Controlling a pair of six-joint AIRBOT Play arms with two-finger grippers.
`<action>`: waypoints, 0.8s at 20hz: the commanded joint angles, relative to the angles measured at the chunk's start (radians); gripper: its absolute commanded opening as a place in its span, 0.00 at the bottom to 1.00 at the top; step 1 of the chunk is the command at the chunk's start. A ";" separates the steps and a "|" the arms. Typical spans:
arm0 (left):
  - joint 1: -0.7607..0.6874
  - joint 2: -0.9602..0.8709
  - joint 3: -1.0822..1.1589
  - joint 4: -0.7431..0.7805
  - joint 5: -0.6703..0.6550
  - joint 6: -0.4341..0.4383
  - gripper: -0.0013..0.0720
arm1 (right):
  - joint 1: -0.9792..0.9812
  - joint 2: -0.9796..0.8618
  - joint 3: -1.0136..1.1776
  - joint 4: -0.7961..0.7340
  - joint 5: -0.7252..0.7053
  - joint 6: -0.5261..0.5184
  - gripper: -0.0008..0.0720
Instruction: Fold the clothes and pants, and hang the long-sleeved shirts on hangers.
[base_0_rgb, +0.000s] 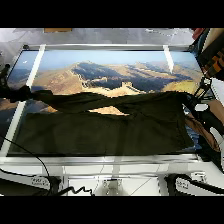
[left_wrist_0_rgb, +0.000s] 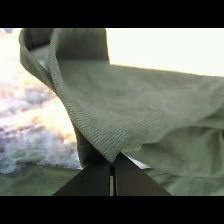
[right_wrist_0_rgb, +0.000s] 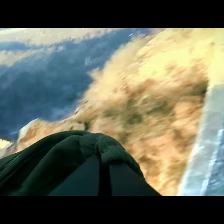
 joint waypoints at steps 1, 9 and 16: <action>0.000 0.068 0.004 0.000 0.001 0.003 0.04 | 0.000 0.000 0.000 -0.002 -0.064 0.000 0.04; 0.019 0.318 0.004 -0.018 -0.022 0.157 0.04 | 0.000 0.000 0.000 -0.002 -0.060 0.000 0.04; 0.103 0.553 0.004 -0.002 -0.021 -0.145 0.04 | 0.000 -0.002 0.000 -0.003 -0.061 0.000 0.04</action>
